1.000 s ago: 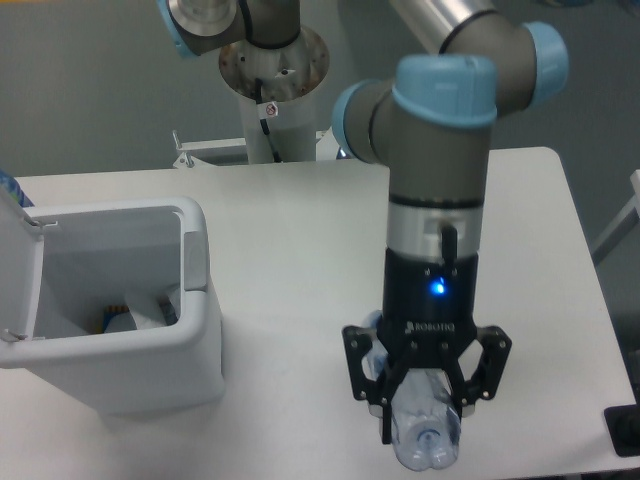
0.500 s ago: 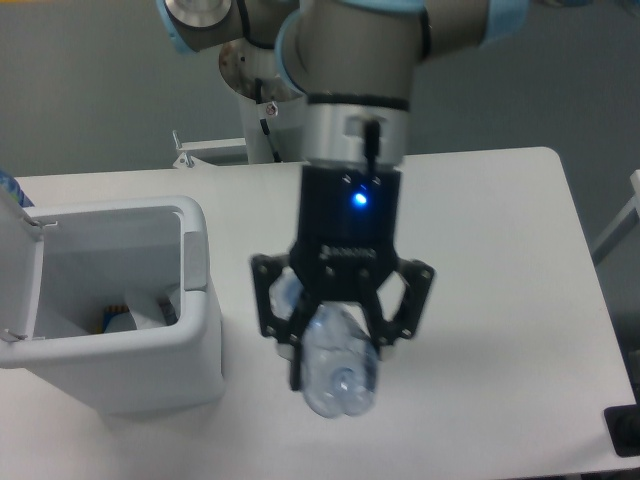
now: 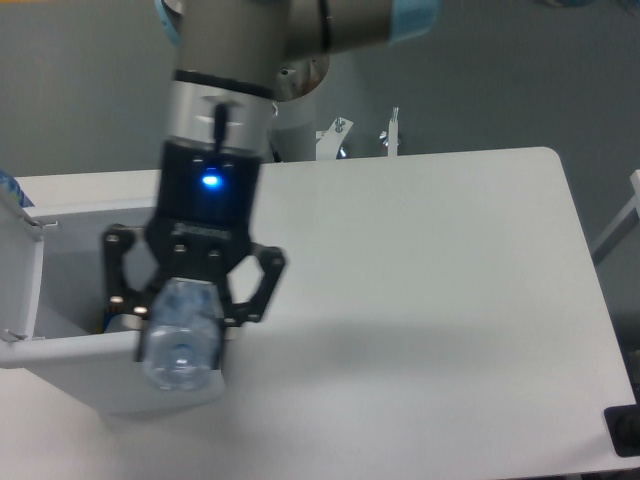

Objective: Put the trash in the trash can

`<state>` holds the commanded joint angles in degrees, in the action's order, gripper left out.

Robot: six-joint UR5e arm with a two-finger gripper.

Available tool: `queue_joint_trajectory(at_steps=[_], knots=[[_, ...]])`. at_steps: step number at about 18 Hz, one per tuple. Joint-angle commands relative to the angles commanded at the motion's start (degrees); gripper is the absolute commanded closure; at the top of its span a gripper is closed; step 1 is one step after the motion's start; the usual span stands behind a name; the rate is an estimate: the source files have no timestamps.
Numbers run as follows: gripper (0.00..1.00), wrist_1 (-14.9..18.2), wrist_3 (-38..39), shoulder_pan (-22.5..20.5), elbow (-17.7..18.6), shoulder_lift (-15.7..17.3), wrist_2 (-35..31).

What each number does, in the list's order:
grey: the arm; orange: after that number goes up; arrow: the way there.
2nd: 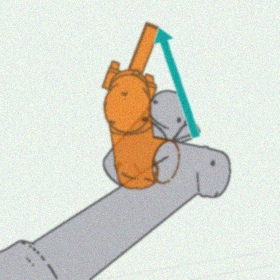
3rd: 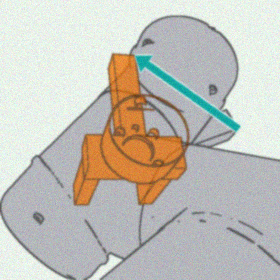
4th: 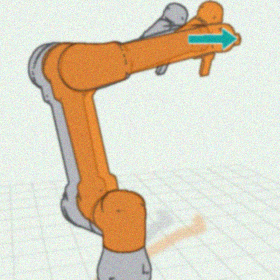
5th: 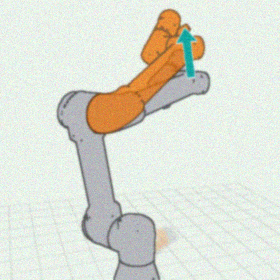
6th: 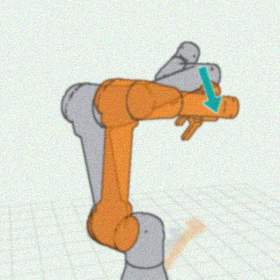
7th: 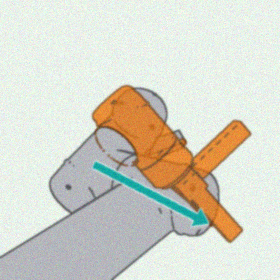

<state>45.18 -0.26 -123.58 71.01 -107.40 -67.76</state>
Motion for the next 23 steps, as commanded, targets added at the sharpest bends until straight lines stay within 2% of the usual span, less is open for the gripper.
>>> queue_joint_trajectory(at_steps=[2,8,13,14,15,16,17,23], knots=[[0.38,0.00,-0.09,1.32,0.35,-0.09,0.00],[0.38,-0.09,-0.53,2.03,3.34,0.09,-0.09],[0.36,-0.18,-1.14,2.03,4.30,0.09,-0.09],[0.33,-0.26,-1.66,2.11,4.83,0.18,-0.09],[0.22,-0.26,-3.41,2.12,5.10,0.26,-0.09],[0.04,-0.35,-4.99,2.12,5.45,0.35,-0.09],[0.00,-0.26,-5.01,2.12,5.45,0.61,-0.09],[0.00,-0.44,-5.27,0.54,3.52,0.79,-0.53]])
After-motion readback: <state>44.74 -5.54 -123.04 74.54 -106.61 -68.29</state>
